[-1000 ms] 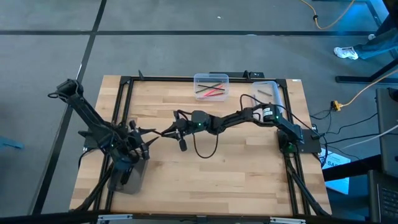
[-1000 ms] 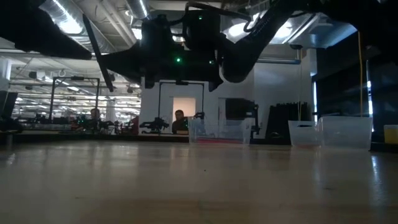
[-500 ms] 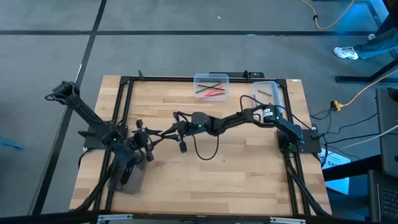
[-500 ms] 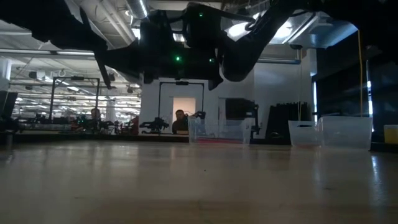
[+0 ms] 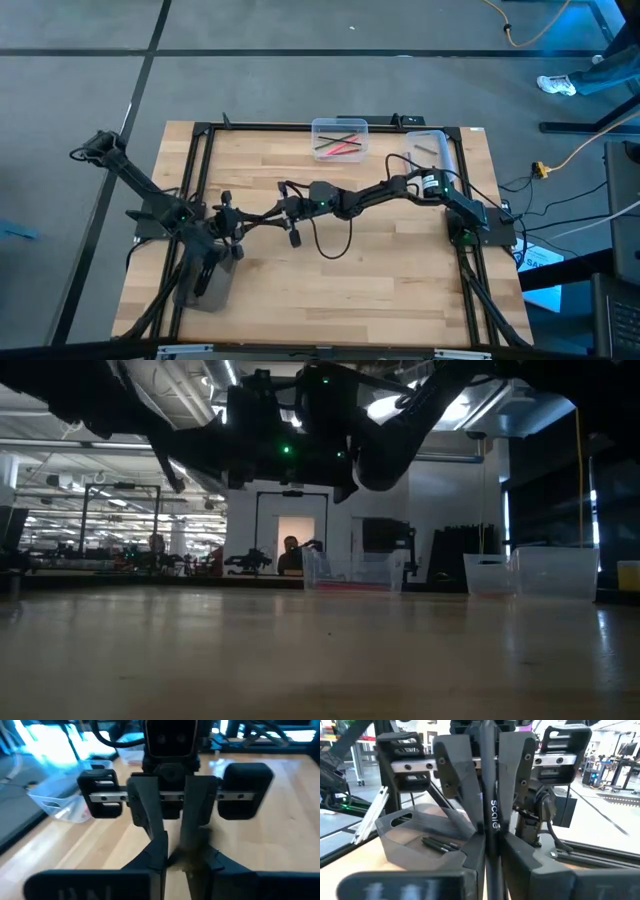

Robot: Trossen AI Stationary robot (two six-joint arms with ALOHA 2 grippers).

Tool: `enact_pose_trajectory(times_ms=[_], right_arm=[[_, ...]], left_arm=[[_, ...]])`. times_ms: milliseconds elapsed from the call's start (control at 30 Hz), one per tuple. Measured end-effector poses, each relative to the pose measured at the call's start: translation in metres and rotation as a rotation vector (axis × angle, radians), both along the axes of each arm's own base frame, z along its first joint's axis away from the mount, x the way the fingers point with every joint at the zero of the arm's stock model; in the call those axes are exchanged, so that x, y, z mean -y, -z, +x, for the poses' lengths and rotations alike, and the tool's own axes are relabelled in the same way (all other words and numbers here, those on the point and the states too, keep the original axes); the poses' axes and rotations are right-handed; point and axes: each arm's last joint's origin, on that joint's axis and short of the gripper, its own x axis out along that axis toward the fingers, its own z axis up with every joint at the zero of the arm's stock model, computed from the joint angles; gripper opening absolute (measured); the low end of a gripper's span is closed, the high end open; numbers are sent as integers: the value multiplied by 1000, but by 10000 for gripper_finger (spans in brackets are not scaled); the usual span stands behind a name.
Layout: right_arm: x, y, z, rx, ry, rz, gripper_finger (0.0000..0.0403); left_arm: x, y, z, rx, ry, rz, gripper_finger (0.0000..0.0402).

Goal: Sort crayons/erasers/pens/pencils in bins
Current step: Put the black pen into the black bin, then return to Home Position

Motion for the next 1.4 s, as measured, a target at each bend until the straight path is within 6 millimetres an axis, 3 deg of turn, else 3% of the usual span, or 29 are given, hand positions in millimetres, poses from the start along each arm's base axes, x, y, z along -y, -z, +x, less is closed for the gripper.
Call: enact_pose_trajectory(times_ms=[200, 400, 567, 767, 867, 1000, 1300, 1400], right_arm=[[0, -1, 0, 10, 3, 2, 98], [6, -1, 1, 2, 81, 10, 146], [6, -1, 1, 2, 100, 11, 163], [6, -1, 1, -4, 98, 32, 164], [6, -1, 1, -4, 95, 32, 164], [5, 0, 1, -5, 95, 34, 165], [5, -1, -1, -90, 97, 77, 164], [7, -25, -9, -159, 159, 16, 159]], left_arm=[[-6, -34, -14, -107, 100, -157, 15], [-15, -68, -34, -348, 91, -443, 23], [-12, -77, -43, -544, 120, -773, 25], [4, -47, -46, -782, 45, -984, 22], [15, -21, -48, -912, 25, -1021, 37], [27, 1, -47, -948, 62, -1078, 70], [25, 15, -51, -969, -30, -1097, 151], [24, 14, -50, -920, -66, -1085, 157]])
